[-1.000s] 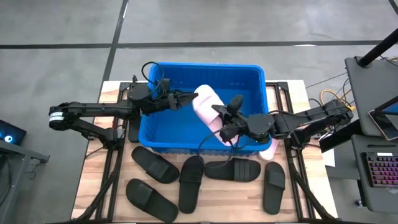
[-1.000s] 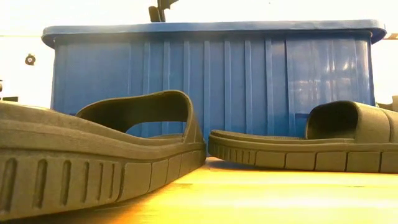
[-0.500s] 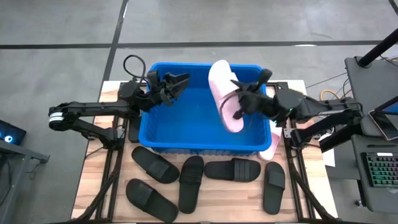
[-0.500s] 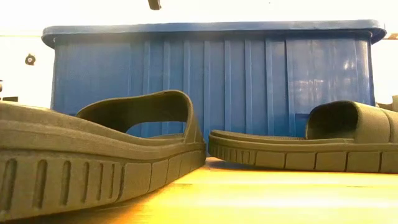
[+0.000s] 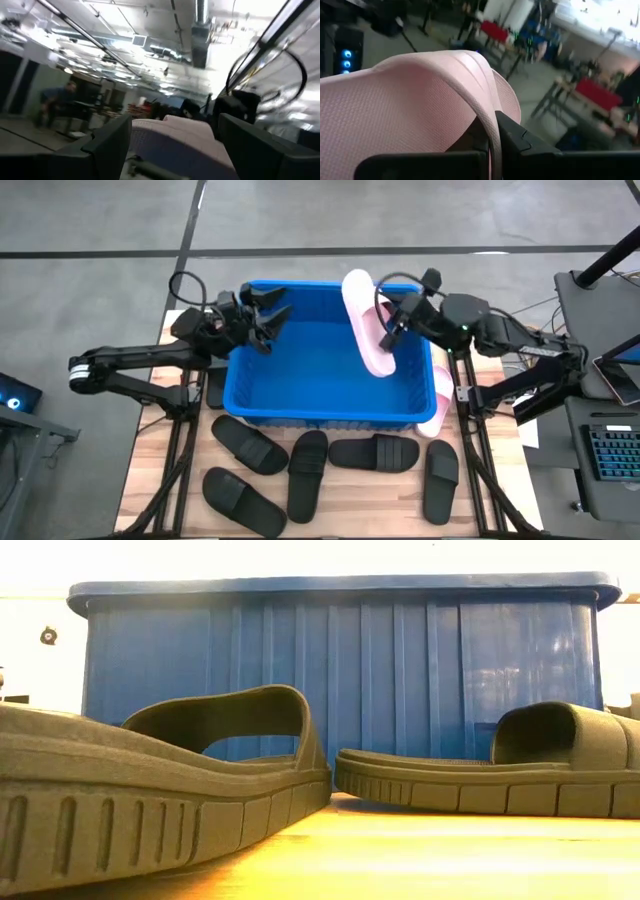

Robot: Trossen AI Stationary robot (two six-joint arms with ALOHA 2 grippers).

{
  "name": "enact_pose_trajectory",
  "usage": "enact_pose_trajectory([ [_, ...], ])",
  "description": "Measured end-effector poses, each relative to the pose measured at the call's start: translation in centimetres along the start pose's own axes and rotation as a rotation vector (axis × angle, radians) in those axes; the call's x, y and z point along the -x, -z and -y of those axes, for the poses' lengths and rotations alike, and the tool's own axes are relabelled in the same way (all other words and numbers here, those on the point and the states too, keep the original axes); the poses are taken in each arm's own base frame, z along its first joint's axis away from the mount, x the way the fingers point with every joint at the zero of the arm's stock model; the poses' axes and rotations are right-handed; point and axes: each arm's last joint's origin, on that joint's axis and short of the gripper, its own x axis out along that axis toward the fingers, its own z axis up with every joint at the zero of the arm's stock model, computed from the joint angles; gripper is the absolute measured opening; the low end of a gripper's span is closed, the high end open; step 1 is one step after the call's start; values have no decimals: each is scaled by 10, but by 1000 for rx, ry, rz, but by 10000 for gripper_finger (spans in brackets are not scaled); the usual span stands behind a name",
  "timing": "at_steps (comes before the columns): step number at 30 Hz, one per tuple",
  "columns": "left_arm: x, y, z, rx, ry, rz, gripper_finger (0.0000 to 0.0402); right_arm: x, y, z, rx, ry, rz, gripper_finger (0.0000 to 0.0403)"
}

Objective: Pick and place slides into bin
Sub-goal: Put the pink slide into the blue bin

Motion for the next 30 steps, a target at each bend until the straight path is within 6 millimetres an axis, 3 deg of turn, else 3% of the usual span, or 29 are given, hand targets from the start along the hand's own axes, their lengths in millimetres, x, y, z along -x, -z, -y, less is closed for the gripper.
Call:
enact_pose_trajectory([
  [5,8,-4,-1,-99,-25,-64,283,-16,15,-3,35,1,-183,9],
  [16,18,-4,-3,-137,-58,-178,283,-51,74,-18,172,43,-634,9],
  [24,22,-13,-6,-167,-70,-150,283,-59,116,-35,284,4,-712,9],
  [30,25,-12,-7,-166,-74,-164,283,-70,148,-38,335,9,-656,9],
])
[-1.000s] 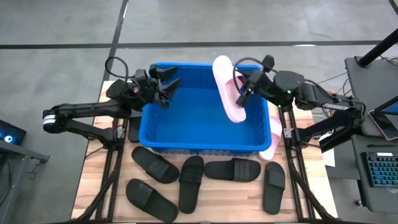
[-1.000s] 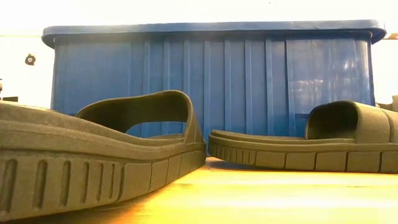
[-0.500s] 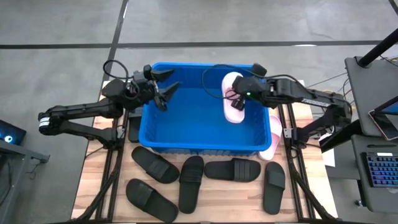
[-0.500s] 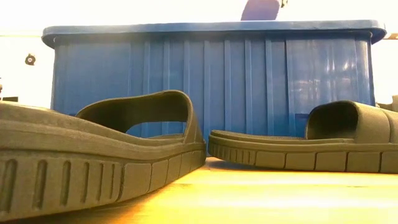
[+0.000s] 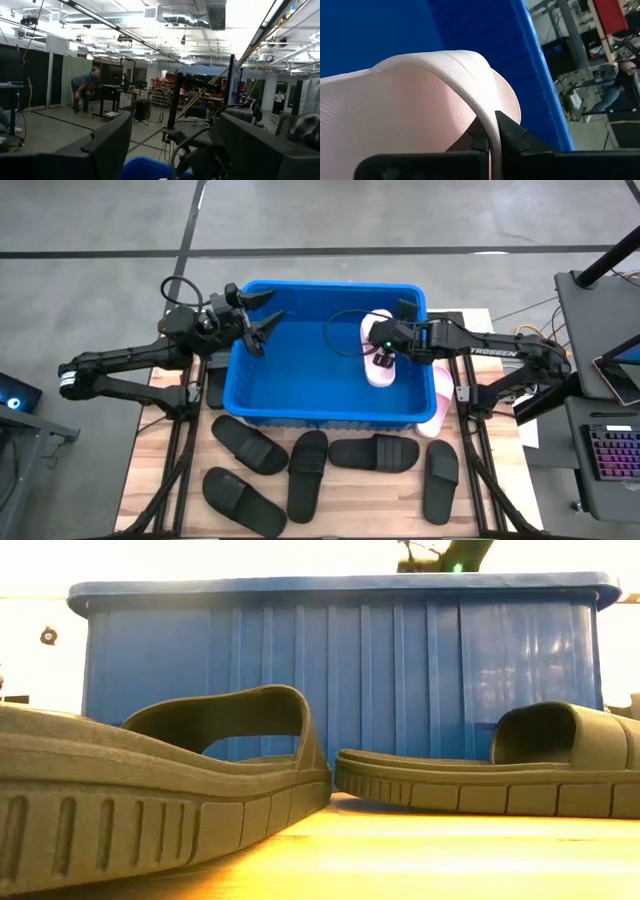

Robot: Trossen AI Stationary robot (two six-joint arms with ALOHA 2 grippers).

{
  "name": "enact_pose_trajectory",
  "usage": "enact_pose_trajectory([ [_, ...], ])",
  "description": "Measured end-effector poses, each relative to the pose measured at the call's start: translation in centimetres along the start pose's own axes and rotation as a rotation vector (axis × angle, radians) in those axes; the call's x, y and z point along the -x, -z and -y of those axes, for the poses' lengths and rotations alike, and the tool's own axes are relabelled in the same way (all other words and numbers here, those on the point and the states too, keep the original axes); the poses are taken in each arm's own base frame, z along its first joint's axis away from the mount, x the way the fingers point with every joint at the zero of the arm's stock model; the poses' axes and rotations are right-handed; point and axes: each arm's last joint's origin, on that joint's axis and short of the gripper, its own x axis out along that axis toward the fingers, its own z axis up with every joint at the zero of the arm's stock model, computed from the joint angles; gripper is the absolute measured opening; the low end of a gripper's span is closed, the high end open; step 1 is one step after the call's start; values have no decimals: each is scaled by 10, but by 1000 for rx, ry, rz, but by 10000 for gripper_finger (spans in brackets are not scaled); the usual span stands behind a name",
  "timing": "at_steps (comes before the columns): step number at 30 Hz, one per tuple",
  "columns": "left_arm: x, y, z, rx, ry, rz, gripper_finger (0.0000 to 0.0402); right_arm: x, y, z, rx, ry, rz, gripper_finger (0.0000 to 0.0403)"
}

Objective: Pick and place slides into bin
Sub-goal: Put the pink slide into the blue bin

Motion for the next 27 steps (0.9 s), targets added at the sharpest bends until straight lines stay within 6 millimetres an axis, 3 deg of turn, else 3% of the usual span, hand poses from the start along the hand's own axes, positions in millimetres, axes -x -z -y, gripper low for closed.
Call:
enact_pose_trajectory([
  [12,0,0,0,6,1,0,283,-64,41,8,66,46,-55,9],
  [27,-2,2,0,4,-1,-5,283,-92,74,-2,156,8,-55,9],
])
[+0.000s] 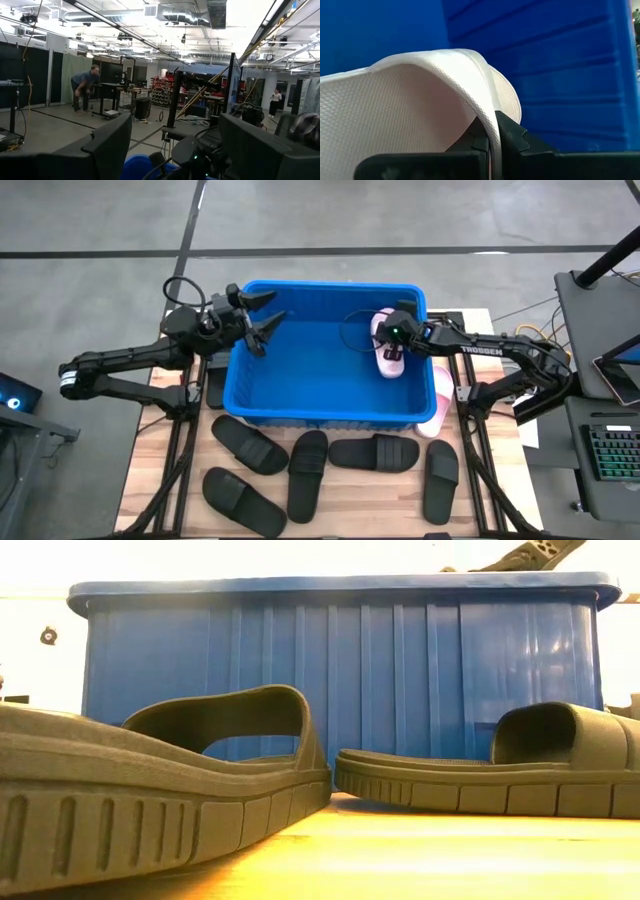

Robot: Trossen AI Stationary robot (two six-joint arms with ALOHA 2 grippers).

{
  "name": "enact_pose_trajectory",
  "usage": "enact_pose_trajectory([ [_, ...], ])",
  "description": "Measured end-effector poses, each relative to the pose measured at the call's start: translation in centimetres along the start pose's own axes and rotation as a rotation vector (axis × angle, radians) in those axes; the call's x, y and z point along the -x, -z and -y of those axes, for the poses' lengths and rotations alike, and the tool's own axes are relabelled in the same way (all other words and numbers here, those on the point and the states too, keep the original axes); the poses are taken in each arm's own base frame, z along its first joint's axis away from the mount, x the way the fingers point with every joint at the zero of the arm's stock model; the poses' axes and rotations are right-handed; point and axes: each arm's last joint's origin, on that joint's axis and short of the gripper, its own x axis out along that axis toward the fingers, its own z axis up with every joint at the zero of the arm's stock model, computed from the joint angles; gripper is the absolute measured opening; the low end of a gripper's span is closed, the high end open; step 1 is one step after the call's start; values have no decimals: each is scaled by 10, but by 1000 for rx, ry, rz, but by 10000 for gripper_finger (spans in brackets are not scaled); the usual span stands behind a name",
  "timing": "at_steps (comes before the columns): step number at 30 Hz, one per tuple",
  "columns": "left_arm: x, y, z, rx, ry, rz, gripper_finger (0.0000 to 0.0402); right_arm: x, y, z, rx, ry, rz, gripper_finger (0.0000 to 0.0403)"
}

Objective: Pick and place slides into bin
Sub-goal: Put the pink slide into the blue bin

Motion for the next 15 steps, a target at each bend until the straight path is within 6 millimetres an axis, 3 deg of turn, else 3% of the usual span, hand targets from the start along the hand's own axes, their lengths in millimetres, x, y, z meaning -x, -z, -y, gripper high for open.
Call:
enact_pose_trajectory([
  [10,0,0,-1,0,-17,-1,283,-22,5,-8,-96,-33,-36,9],
  [15,-1,2,0,-2,-17,-9,283,-42,7,-21,-7,-56,-97,9],
])
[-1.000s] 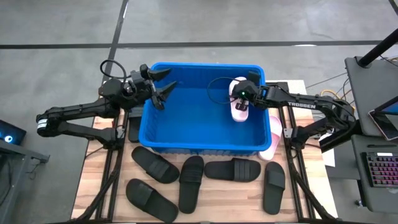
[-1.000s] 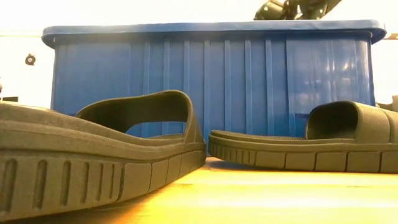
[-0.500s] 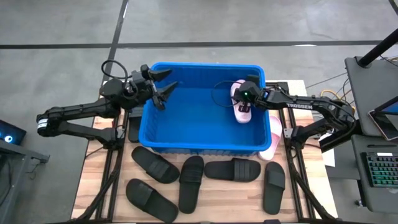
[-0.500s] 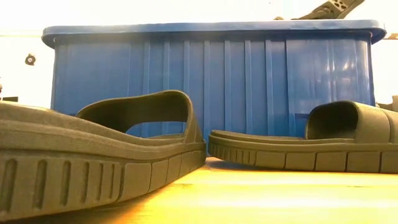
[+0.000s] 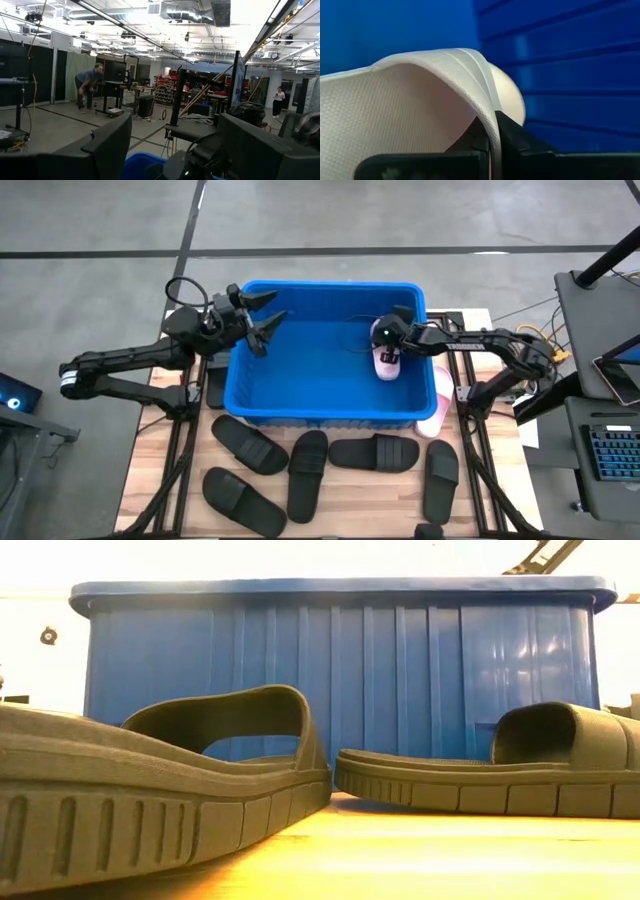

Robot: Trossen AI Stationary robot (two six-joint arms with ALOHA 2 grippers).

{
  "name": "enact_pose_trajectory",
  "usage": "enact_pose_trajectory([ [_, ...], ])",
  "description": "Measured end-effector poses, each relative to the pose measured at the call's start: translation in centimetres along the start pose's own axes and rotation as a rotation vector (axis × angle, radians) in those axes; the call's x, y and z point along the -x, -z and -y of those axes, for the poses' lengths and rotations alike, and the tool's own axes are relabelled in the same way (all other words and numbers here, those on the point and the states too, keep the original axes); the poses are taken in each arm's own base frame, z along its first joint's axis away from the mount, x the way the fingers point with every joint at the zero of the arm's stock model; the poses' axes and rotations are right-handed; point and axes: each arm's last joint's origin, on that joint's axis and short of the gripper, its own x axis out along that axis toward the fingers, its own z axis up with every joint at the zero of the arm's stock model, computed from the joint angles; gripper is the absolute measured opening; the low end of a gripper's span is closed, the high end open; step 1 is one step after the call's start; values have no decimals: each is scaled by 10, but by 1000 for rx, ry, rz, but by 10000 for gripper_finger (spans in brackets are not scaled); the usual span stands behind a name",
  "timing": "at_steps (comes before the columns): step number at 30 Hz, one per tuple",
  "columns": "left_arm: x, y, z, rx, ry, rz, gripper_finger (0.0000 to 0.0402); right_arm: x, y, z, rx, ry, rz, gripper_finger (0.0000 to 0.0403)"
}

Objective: Pick and place slides into bin
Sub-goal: Put the pink slide into the blue bin

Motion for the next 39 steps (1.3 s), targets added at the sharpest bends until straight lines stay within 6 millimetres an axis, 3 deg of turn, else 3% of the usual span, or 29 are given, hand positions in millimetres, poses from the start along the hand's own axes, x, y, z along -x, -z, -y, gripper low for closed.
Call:
enact_pose_trajectory([
  [6,-1,2,0,-1,0,-5,283,-14,2,-11,55,-14,-71,9],
  [16,-3,3,0,-1,0,-8,283,-15,5,-10,93,13,-105,17],
  [27,-3,4,1,-2,0,-12,283,-14,7,-9,157,30,-138,63],
  [39,-3,4,1,-2,1,-14,283,-11,5,-6,187,17,-168,147],
])
